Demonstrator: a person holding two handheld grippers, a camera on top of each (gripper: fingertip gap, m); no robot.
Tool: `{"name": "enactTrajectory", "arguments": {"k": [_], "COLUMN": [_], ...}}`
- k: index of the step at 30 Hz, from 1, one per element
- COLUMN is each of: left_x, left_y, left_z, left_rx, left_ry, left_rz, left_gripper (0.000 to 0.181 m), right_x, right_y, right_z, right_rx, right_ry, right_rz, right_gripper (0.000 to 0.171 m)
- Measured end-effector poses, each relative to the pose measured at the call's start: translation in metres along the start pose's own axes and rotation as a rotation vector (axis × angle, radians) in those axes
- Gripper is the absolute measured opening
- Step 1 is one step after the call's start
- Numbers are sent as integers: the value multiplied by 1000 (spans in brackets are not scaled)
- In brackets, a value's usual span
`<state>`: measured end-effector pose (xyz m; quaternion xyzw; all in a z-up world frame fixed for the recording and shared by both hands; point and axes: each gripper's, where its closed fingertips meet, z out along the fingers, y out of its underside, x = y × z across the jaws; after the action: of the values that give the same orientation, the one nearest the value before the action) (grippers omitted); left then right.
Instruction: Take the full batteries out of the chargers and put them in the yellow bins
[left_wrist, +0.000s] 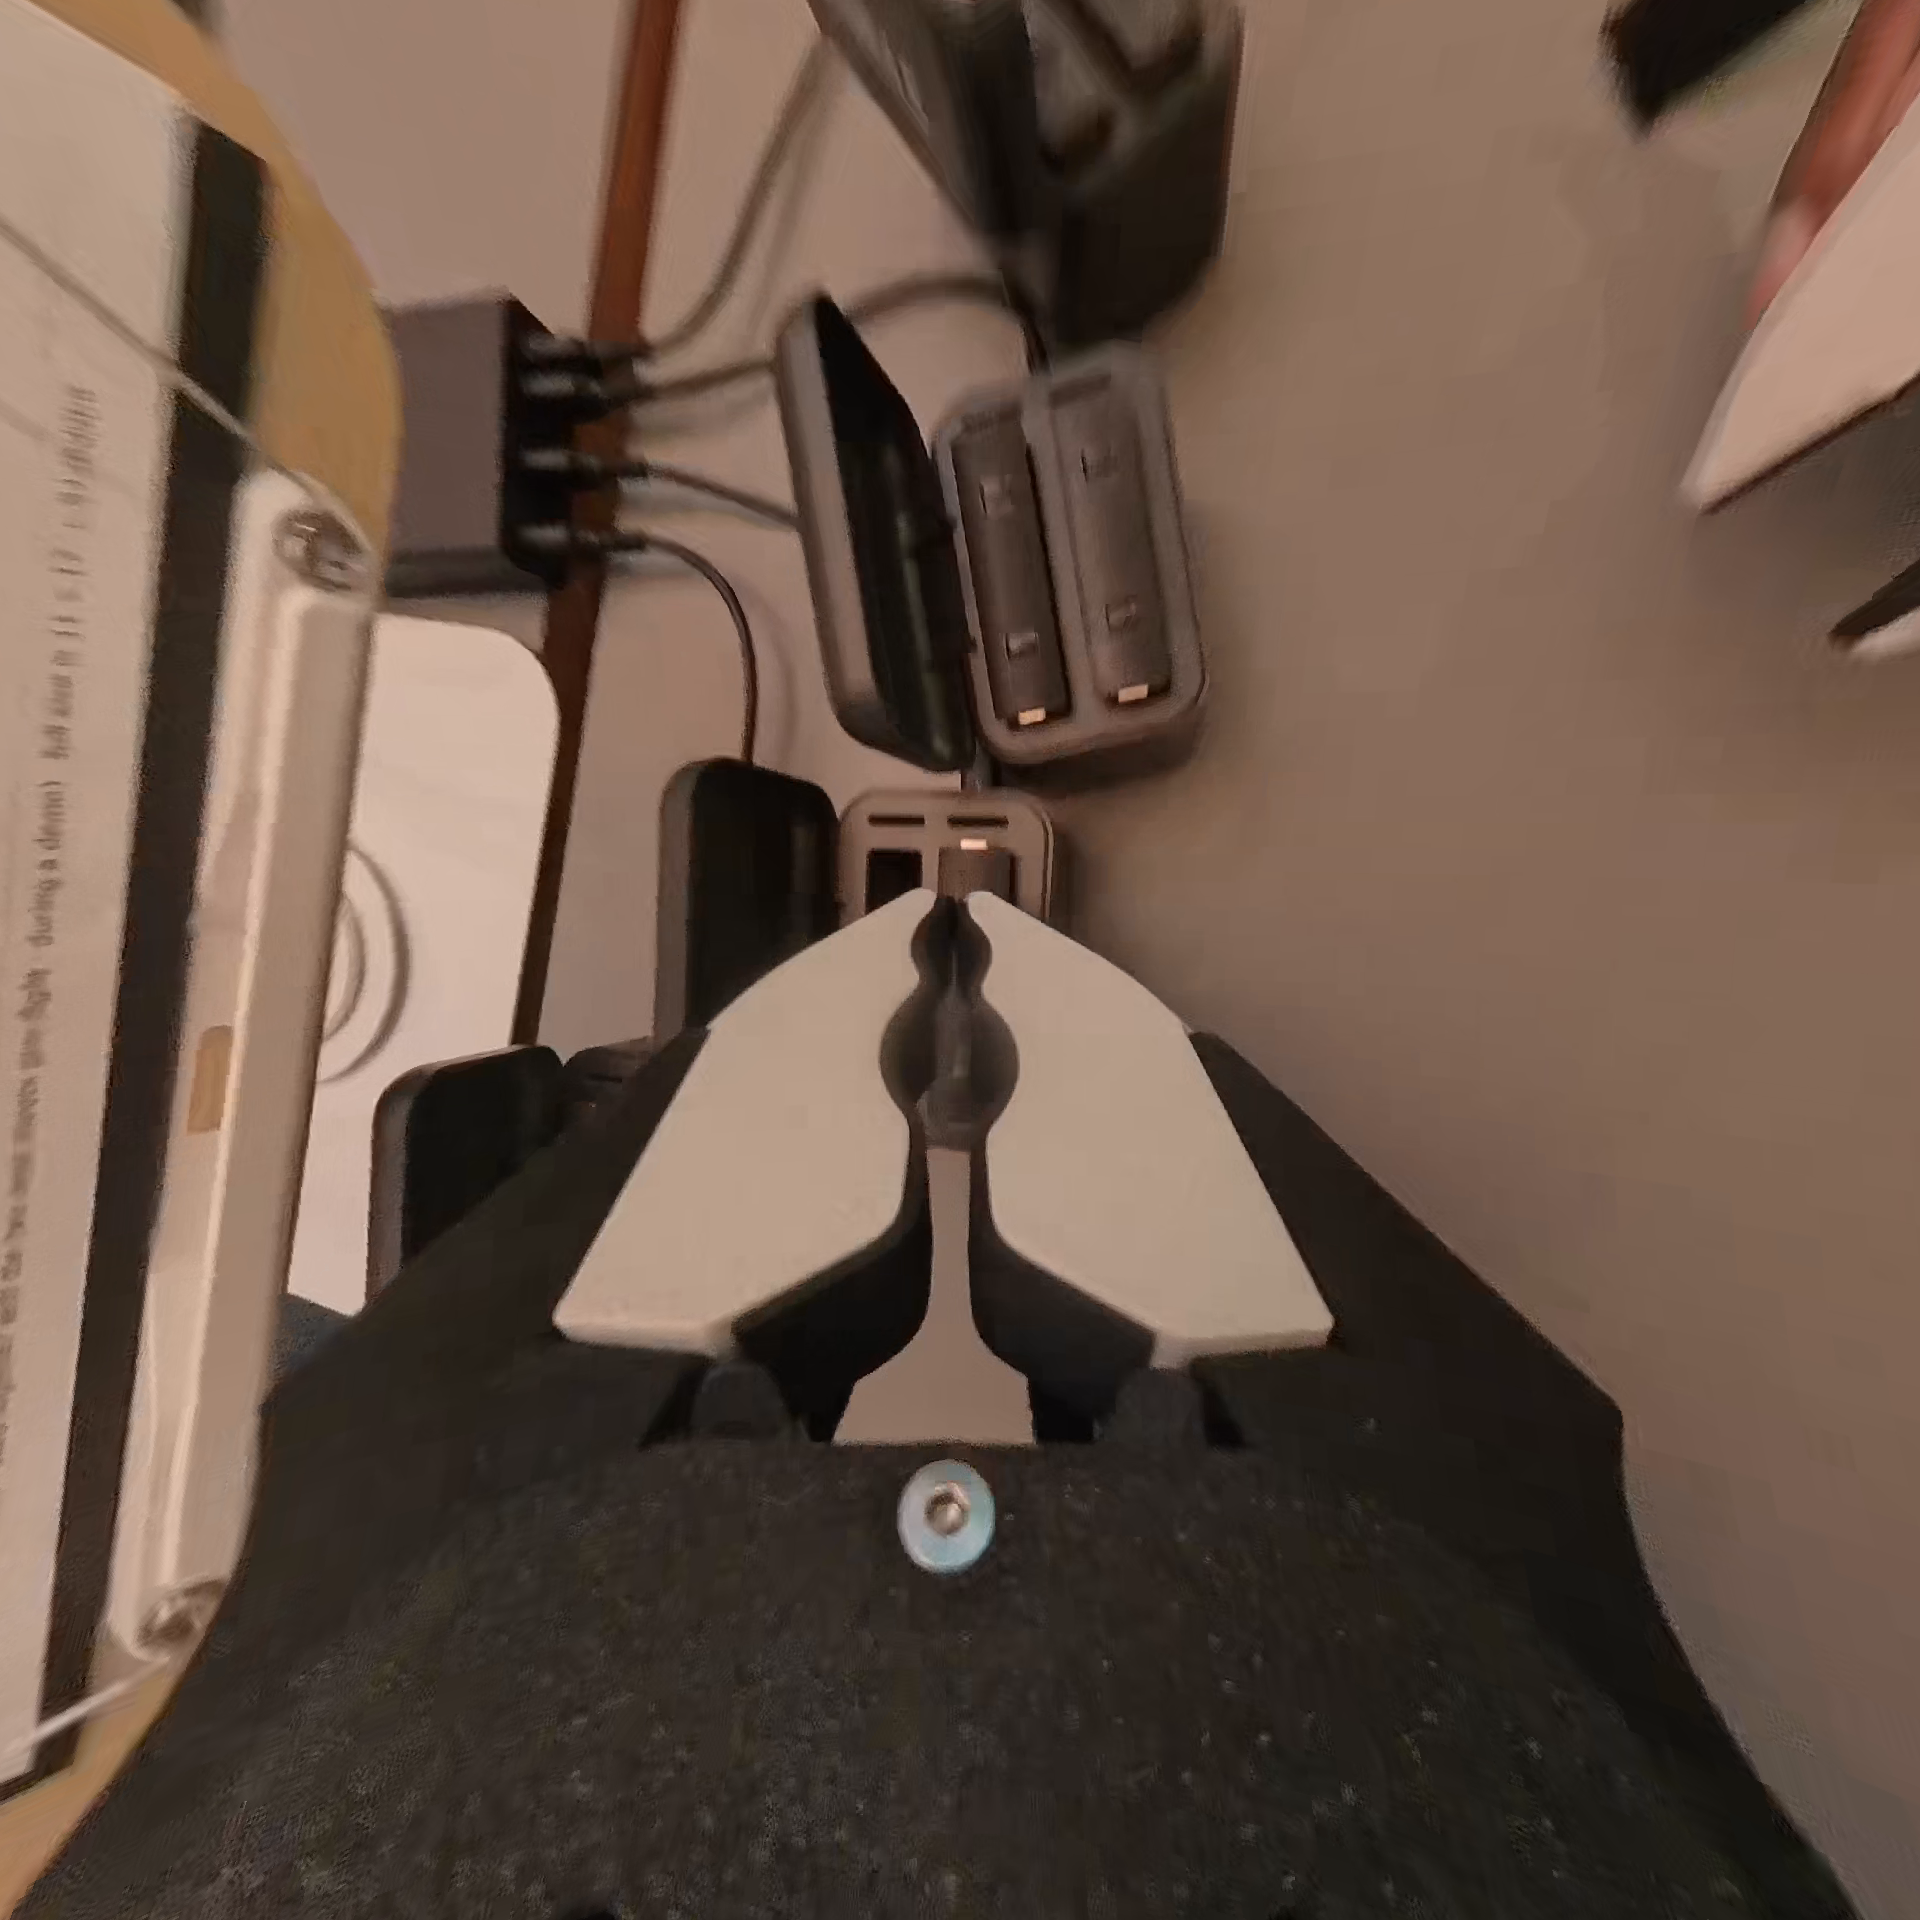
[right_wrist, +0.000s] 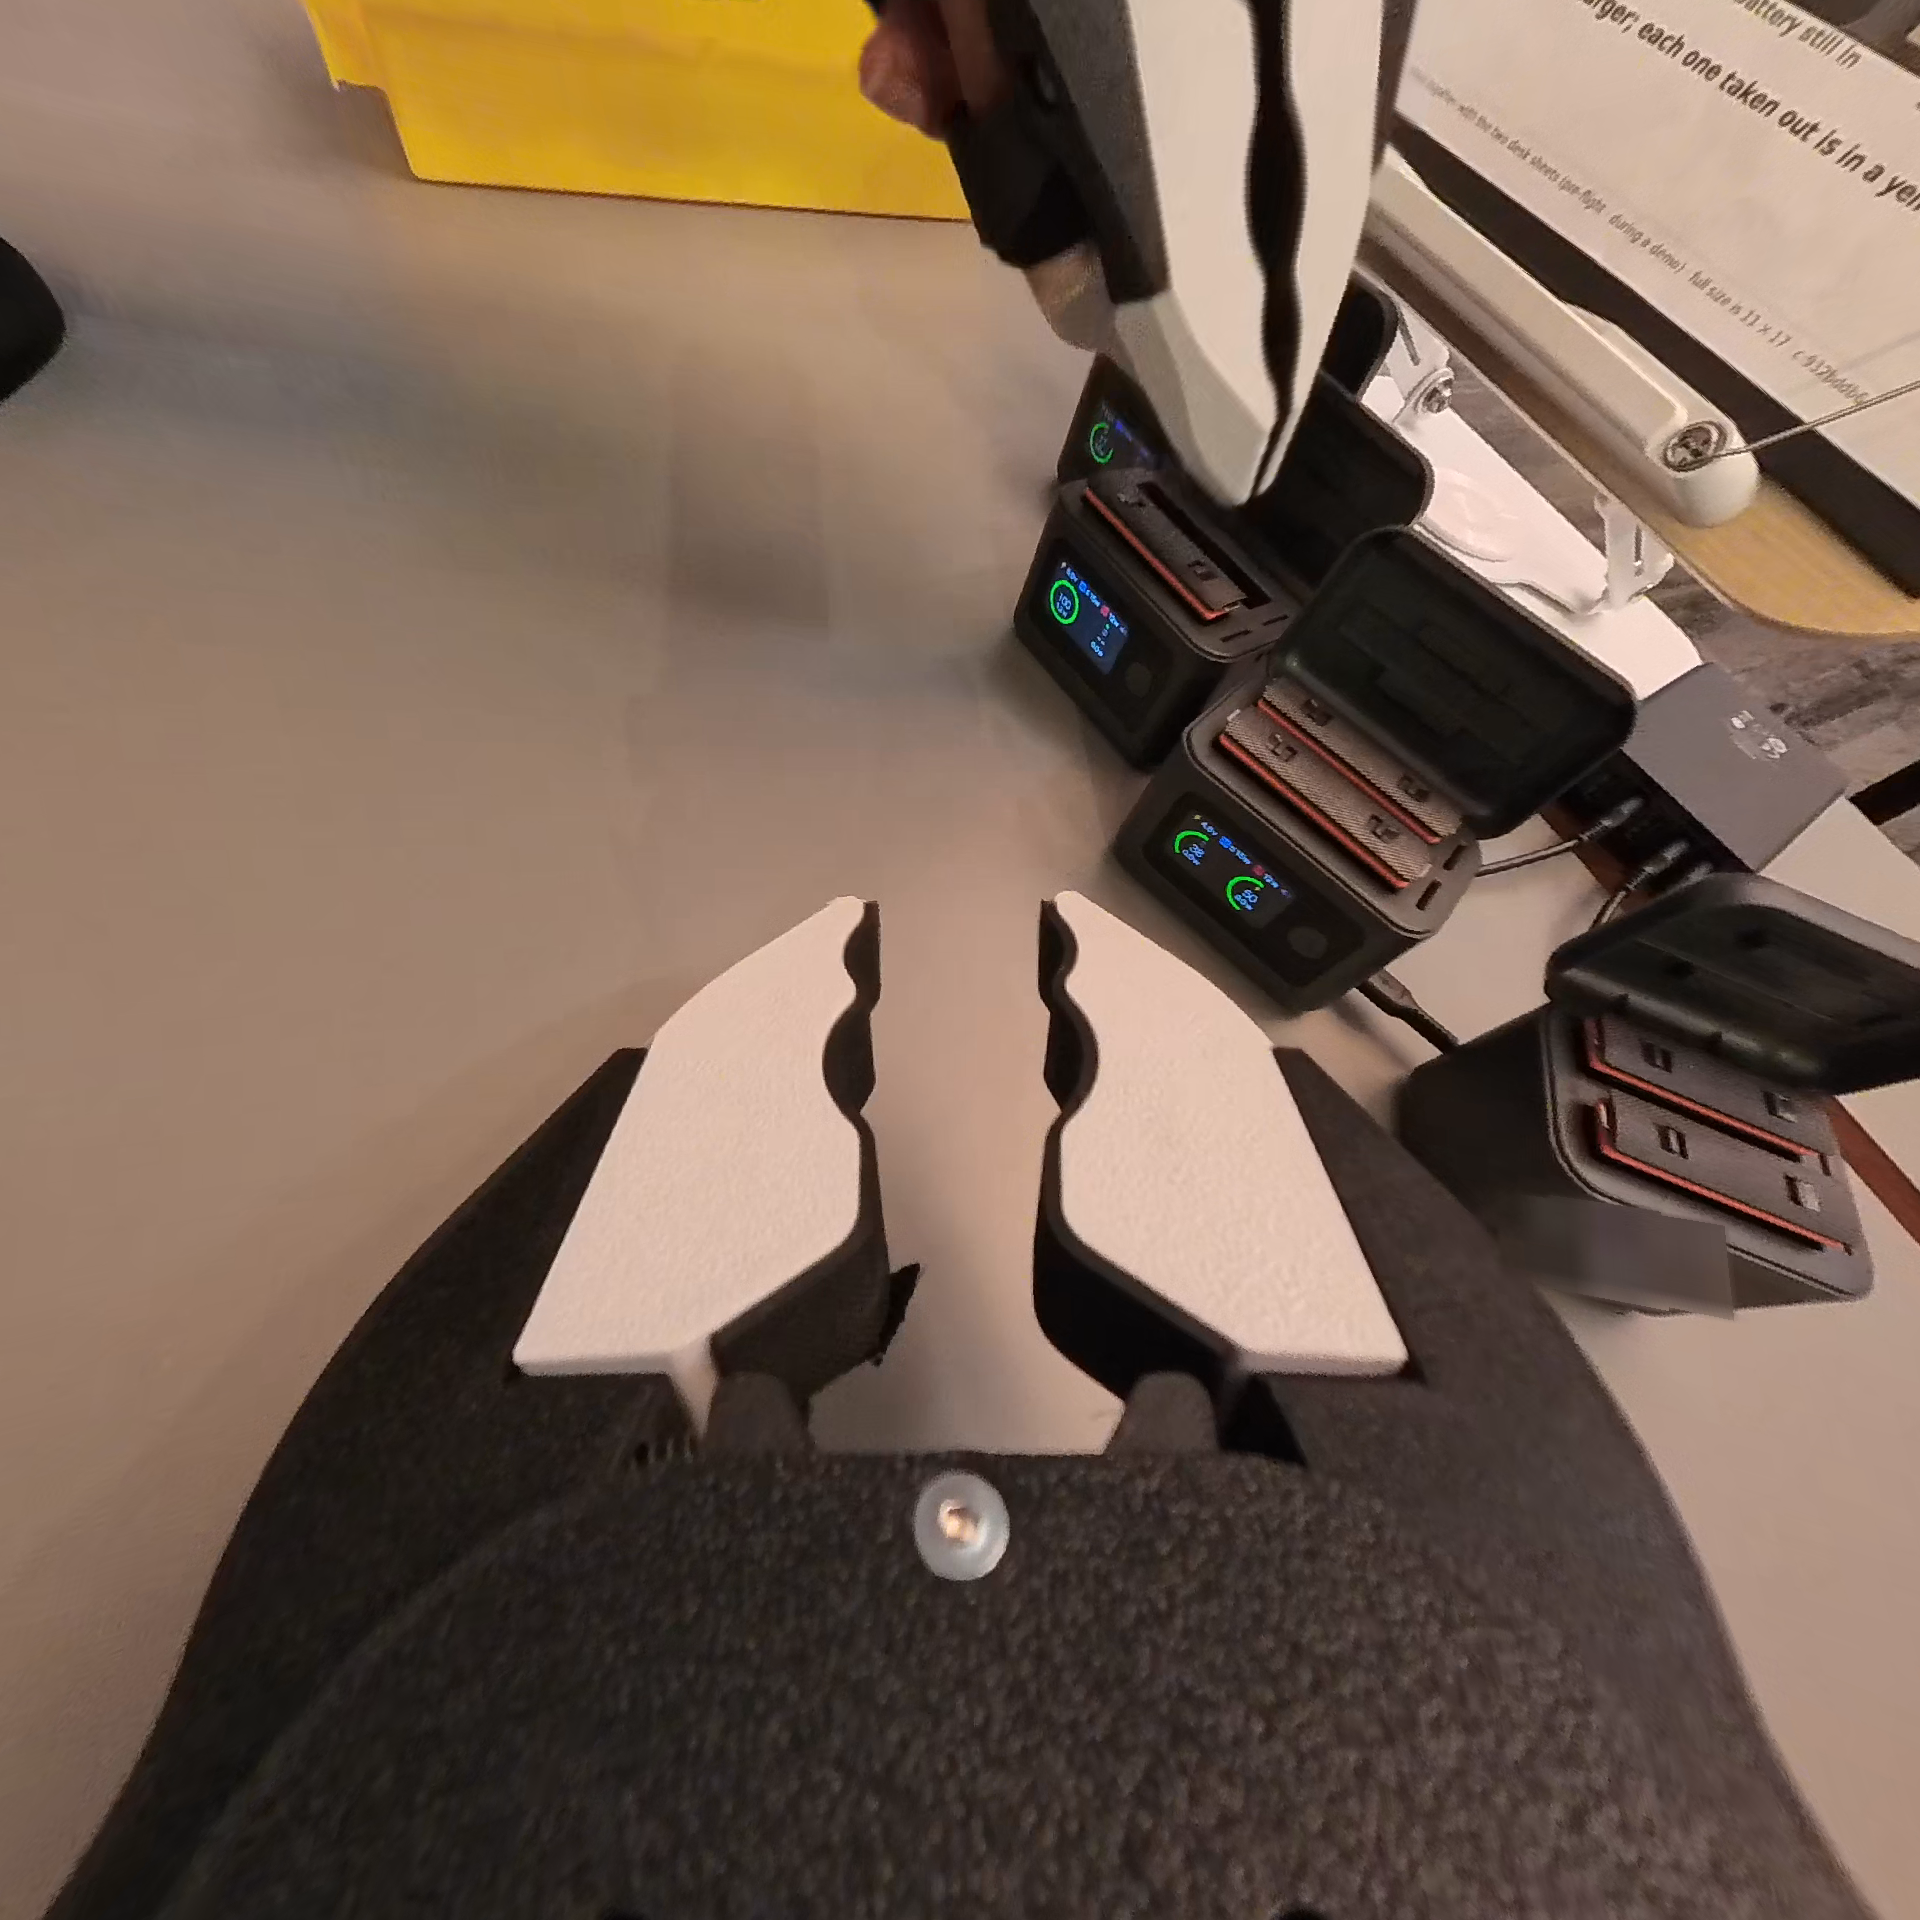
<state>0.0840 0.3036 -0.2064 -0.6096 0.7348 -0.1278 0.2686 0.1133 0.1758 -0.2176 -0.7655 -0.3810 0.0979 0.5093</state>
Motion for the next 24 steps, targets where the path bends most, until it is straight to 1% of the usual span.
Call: {"name": "enactTrajectory", "arguments": {"k": [3, 4, 8, 11, 14, 17, 20, 23, 24], "left_x": [0, 1, 15, 30, 51, 75, 104, 115, 118], "left_y": [-11, -11, -9, -1, 13, 23, 26, 28, 28], "left_z": [-15, -20, -40, -54, -62, -70, -75, -80, -81], "left_rx": [148, 181, 326, 402, 418, 428, 451, 491, 511], "left_ry": [-93, -122, -191, -245, -299, -345, -323, -350, -341], "left_rz": [-52, -77, -174, -267, -308, -359, -449, -522, -562], "left_gripper": [1, 5, 10, 11, 11, 1, 0, 0, 0], "right_x": [3, 4, 6, 9, 12, 12, 12, 15, 13], "right_y": [2, 2, 5, 6, 6, 3, -7, -22, -28], "right_z": [0, 1, 2, 2, 3, 3, 0, -6, -10], "right_rx": [-4, -7, -17, -23, -24, -17, 0, 0, 1], "right_ry": [12, 15, 32, 54, 74, 96, 132, 210, 233], "right_rz": [7, 11, 21, 26, 30, 27, 22, 29, 43], "right_gripper": [29, 29, 27, 25, 22, 19, 13, 0, 0]}}
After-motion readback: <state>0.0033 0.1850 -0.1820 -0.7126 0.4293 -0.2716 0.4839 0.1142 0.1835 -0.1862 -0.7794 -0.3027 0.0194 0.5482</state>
